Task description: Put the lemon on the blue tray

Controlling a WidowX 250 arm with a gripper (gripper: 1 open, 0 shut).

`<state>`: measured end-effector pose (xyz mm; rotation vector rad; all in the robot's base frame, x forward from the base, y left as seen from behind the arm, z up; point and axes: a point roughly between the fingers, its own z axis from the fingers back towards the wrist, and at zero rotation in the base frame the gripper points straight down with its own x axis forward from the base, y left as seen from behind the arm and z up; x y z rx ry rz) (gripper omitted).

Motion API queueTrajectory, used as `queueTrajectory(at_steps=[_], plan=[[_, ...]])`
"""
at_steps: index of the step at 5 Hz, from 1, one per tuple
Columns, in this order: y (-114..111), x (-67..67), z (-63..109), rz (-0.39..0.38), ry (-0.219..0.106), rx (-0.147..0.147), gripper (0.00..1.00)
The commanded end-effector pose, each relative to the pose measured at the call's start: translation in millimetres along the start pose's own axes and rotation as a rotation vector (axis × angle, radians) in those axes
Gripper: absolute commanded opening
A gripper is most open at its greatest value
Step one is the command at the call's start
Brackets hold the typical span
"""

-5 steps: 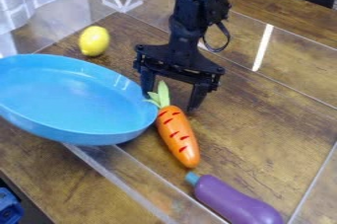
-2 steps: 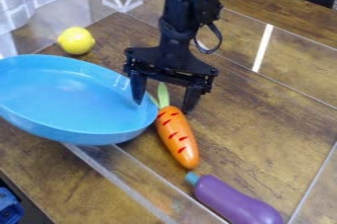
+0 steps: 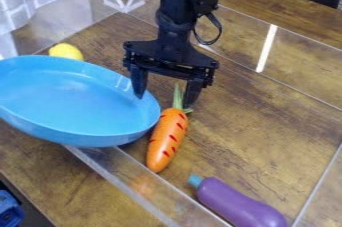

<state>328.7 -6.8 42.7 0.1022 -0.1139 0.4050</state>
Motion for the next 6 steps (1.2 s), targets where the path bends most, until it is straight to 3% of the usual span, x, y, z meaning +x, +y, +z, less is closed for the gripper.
queueTrajectory(at_steps=[1, 3, 4, 6], plan=[[-2, 13.6, 10.2, -0.014, -0.05, -0.041, 1.0], [-16, 10.2, 6.0, -0.04, -0.045, -0.066, 1.0], [-12, 11.6, 3.9, -0.064, -0.042, -0.067, 1.0], [-8, 5.7, -0.4, 0.023, -0.034, -0.05, 1.0]])
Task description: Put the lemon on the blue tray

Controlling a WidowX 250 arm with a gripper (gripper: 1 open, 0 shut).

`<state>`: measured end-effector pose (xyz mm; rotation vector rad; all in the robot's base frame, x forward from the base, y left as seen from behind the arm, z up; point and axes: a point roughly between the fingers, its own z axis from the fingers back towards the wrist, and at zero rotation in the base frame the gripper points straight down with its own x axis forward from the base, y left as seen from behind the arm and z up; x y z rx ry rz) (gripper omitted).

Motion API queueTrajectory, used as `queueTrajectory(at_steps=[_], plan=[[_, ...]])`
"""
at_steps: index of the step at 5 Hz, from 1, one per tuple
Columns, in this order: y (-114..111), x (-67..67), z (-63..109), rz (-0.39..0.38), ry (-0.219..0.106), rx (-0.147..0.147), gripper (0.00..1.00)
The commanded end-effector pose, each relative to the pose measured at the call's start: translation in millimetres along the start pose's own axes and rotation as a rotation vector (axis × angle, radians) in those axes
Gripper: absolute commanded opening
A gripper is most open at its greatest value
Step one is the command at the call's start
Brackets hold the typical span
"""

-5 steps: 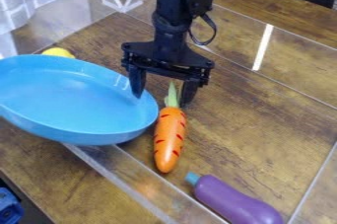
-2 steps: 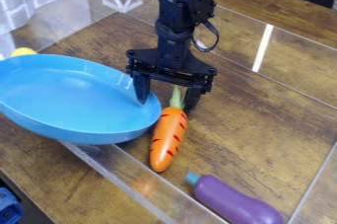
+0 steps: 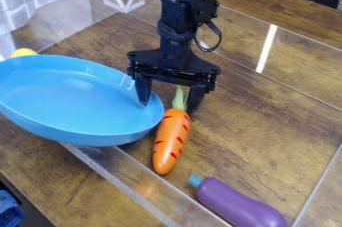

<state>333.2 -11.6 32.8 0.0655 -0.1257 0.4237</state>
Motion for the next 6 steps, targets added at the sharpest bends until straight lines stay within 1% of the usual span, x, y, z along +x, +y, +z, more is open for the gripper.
queueTrajectory(at_steps=[1, 2, 3, 4, 5, 6], plan=[[-3, 8.9, -0.4, 0.013, -0.028, -0.011, 1.0], [-8, 12.4, -4.3, 0.024, -0.028, -0.006, 1.0], [-12, 14.8, -7.7, 0.034, -0.027, -0.002, 0.0], [-10, 11.2, -9.6, 0.063, -0.026, 0.004, 0.0], [-5, 5.3, -6.0, 0.086, -0.014, 0.004, 0.0], [-1, 9.4, -2.1, 0.03, -0.004, -0.008, 0.0]])
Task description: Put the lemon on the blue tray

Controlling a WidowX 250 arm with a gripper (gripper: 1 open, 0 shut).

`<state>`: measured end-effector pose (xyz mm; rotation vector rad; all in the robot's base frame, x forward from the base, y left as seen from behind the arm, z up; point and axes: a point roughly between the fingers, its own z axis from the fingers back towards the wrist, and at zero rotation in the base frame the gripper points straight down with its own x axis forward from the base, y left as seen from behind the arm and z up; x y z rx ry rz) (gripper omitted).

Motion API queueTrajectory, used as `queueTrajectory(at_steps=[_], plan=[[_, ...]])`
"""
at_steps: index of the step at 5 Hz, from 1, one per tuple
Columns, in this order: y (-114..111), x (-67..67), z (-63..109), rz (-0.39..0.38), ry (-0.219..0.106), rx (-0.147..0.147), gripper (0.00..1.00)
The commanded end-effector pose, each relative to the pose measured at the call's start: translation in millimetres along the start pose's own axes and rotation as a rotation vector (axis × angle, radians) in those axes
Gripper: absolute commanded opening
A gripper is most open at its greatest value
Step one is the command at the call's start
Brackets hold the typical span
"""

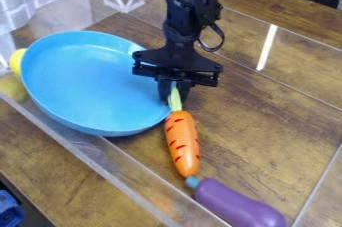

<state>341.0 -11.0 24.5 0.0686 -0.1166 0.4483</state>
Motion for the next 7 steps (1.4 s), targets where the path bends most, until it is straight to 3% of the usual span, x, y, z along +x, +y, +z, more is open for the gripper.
queueTrajectory(at_steps=[1, 4, 6, 7], plan=[[6, 7.9, 11.1, -0.049, -0.002, -0.029, 0.0], [26, -13.9, 16.2, 0.115, 0.034, -0.055, 0.0], [47, -28.5, 23.0, 0.173, 0.056, -0.082, 0.0], [55, -32.8, 24.6, 0.167, 0.067, -0.087, 0.0]])
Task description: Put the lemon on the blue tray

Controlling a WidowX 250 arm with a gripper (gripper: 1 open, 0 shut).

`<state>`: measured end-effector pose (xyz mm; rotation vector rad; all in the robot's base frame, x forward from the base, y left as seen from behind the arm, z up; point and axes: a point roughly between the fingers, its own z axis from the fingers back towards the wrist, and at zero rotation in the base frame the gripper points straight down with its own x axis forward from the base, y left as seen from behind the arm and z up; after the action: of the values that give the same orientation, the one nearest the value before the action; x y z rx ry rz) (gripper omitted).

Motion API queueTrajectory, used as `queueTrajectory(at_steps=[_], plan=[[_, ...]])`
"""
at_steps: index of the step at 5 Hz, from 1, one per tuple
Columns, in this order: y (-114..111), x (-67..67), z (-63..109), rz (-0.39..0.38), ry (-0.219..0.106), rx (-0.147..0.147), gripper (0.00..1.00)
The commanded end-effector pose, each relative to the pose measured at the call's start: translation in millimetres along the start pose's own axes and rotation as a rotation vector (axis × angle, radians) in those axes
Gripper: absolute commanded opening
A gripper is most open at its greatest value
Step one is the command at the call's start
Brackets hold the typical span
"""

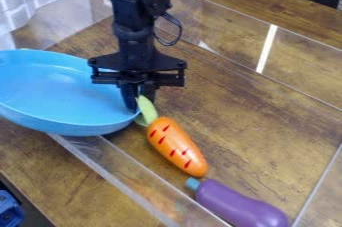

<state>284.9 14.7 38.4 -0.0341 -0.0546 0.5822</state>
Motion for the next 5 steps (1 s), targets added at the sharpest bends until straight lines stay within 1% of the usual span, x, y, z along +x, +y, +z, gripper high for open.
queueTrajectory(at_steps=[1, 4, 5], plan=[[7, 6.6, 12.5, 0.038, -0.013, -0.024, 0.0], [11, 13.5, 27.9, 0.124, 0.006, -0.034, 0.0], [11, 12.3, 26.8, 0.168, 0.006, -0.03, 0.0]])
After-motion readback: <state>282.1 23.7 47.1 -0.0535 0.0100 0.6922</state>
